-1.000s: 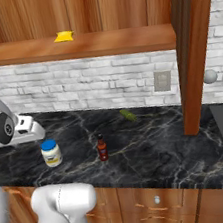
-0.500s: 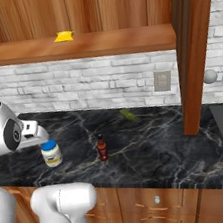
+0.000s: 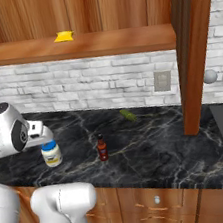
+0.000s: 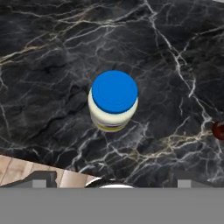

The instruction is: Pick the condiment bottle and mayonnaise from the counter and place them in the cabinet.

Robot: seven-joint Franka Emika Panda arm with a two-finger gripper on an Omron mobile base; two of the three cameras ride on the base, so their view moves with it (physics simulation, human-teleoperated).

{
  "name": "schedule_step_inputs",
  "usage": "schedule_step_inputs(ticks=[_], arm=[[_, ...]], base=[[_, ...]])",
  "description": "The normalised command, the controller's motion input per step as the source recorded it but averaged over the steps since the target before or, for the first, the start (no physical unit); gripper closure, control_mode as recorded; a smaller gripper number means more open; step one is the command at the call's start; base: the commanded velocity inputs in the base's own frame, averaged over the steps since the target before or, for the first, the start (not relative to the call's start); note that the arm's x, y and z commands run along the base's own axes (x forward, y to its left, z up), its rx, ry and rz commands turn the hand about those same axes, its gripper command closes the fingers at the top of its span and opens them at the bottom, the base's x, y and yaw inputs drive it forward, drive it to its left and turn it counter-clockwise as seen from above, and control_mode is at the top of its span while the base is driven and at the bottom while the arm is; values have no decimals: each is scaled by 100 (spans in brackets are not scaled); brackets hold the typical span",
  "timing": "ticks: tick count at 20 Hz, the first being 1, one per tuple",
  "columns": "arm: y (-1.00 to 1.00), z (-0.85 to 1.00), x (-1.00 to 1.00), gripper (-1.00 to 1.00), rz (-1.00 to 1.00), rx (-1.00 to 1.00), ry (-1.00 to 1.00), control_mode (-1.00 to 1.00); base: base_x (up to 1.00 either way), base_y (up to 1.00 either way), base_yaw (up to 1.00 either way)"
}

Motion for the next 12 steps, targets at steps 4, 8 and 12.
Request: schedule_step_inputs(ticks=[4,8,12], arm=[[-1,-9,15,-100,0,6,0,-100],[0,-19,6,-100,0,10,0,-100],[0,-24,8,-100,0,3,0,-100]], base=[[0,0,0],[0,0,0],[0,0,0]])
